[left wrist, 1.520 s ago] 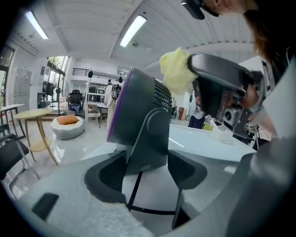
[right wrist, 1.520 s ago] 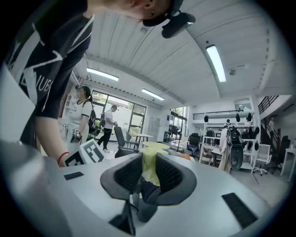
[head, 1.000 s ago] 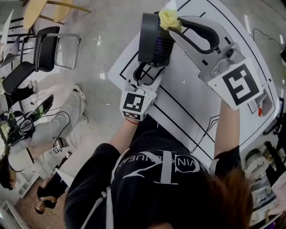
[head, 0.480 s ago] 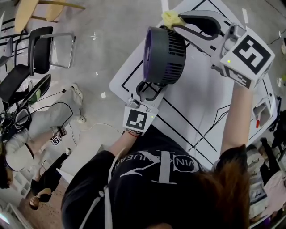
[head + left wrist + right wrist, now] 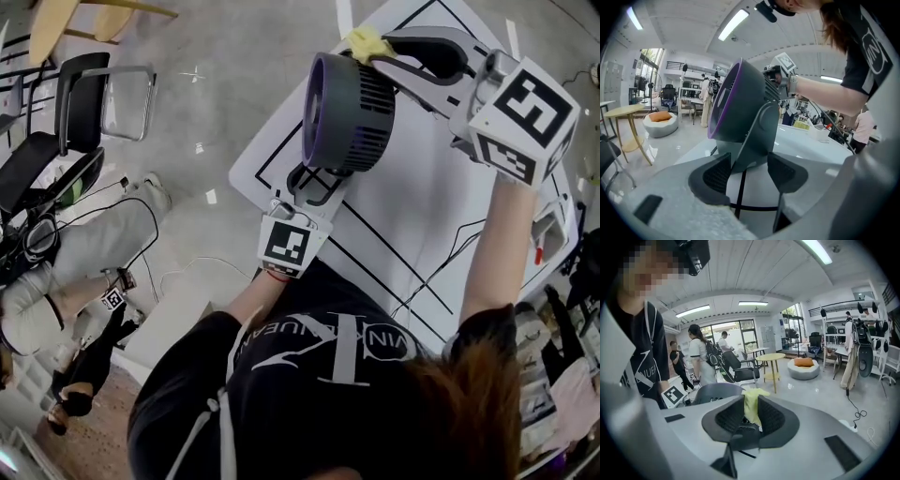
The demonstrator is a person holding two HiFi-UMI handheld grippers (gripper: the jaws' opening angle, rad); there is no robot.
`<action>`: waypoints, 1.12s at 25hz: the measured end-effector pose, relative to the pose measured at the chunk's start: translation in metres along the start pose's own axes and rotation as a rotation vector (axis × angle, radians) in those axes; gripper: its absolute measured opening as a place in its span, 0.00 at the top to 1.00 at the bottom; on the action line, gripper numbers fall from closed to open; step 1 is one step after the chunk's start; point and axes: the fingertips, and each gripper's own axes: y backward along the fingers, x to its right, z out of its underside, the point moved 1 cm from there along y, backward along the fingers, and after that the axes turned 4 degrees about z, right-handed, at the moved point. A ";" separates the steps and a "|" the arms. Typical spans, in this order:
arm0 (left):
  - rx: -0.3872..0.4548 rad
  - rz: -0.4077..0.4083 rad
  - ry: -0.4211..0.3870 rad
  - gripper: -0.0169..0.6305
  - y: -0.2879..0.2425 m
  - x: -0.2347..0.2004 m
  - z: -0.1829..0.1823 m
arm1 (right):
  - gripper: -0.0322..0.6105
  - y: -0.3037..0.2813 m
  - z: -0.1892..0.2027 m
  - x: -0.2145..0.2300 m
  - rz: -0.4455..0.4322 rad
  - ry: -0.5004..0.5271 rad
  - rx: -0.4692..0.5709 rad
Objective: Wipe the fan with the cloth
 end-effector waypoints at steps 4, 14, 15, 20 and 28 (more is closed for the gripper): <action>-0.004 0.013 -0.032 0.59 -0.005 -0.008 0.001 | 0.81 0.007 -0.006 -0.008 0.030 0.042 -0.013; 0.000 0.004 -0.027 0.59 0.002 -0.007 0.000 | 0.82 0.027 -0.011 -0.061 0.139 0.207 -0.080; 0.000 0.003 -0.026 0.59 0.002 -0.007 0.001 | 0.82 0.027 -0.010 -0.066 0.147 0.219 -0.084; 0.005 -0.007 -0.026 0.59 0.001 -0.007 0.005 | 0.82 0.028 -0.004 -0.088 0.167 0.266 -0.099; 0.016 -0.025 -0.027 0.59 -0.001 -0.008 0.004 | 0.82 0.025 0.004 -0.109 0.181 0.284 -0.099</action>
